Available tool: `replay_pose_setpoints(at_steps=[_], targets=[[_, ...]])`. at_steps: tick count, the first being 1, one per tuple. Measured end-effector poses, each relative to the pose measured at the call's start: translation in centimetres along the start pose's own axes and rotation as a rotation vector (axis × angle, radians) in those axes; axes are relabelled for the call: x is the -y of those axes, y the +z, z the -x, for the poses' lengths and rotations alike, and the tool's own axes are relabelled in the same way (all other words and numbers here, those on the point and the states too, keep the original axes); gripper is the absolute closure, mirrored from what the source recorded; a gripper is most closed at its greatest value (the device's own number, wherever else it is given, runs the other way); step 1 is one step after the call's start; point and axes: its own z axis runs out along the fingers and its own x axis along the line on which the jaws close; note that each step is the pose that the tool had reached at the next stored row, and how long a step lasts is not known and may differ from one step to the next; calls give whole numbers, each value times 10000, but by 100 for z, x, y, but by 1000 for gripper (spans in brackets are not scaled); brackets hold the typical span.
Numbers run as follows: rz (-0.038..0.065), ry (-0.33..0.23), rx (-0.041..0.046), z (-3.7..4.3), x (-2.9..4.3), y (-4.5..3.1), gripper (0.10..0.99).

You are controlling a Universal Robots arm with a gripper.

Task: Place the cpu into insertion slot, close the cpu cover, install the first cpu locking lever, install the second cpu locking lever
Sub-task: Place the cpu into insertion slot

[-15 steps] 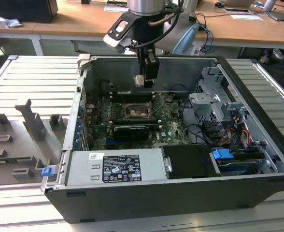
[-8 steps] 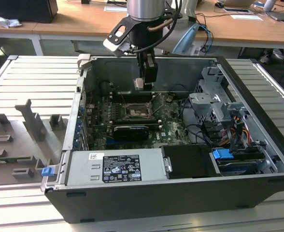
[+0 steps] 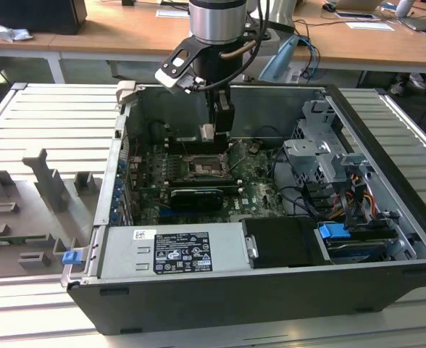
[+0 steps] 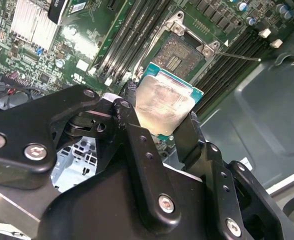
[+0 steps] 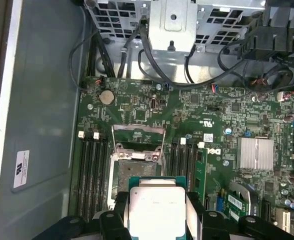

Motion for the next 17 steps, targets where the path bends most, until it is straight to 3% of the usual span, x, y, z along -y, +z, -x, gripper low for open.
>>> replay_pose_setpoints(at_steps=[7,17], targets=[[-8,128,10,-3,9,111,545],[-29,256,20,-11,16,205,545]])
